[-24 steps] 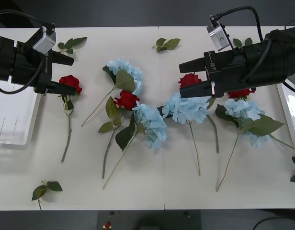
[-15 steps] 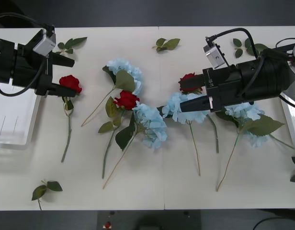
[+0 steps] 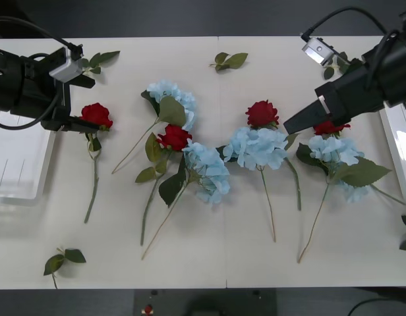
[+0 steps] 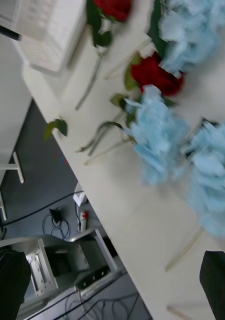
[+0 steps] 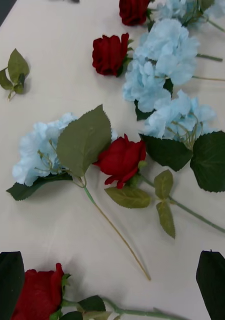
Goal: Put the red flowers into the right box and the blue flowers into the left box
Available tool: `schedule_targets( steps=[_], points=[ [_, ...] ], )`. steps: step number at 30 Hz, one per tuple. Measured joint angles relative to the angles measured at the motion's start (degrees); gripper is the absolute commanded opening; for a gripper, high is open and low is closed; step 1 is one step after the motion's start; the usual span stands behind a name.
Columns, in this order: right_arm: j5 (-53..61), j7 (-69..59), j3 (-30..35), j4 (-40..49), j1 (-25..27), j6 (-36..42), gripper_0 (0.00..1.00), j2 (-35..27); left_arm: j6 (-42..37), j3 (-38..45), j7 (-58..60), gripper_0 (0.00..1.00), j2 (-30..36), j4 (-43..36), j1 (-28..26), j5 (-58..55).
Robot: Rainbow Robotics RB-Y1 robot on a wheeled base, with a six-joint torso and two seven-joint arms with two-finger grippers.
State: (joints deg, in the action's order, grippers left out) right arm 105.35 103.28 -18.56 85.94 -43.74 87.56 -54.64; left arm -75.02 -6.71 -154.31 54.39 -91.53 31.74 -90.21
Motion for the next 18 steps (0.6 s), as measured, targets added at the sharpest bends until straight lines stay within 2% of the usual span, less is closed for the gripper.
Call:
schedule_targets(
  steps=[4, 9, 14, 18],
  points=[
    [-12.40, -13.34, 5.42, 0.00, -0.27, 8.45, 1.00, 0.00, 0.03, 0.00, 5.08, 1.00, 0.00, -1.10, -1.40, 4.14],
    [-30.92, -15.28, 7.51, -0.02, -3.16, 16.98, 1.00, -0.01, 0.81, 0.00, 23.07, 1.00, 0.00, -2.50, -3.64, 10.20],
    [-42.78, -15.25, 5.62, -0.07, -5.29, 16.59, 1.00, -0.01, 0.89, 0.00, 34.47, 1.00, 0.00, -3.26, -4.83, 16.13],
    [-49.54, -14.58, 3.52, -1.24, -5.35, 13.35, 1.00, -0.01, 0.88, 0.00, 45.87, 1.00, 0.00, -3.27, -4.95, 20.03]
  ],
)
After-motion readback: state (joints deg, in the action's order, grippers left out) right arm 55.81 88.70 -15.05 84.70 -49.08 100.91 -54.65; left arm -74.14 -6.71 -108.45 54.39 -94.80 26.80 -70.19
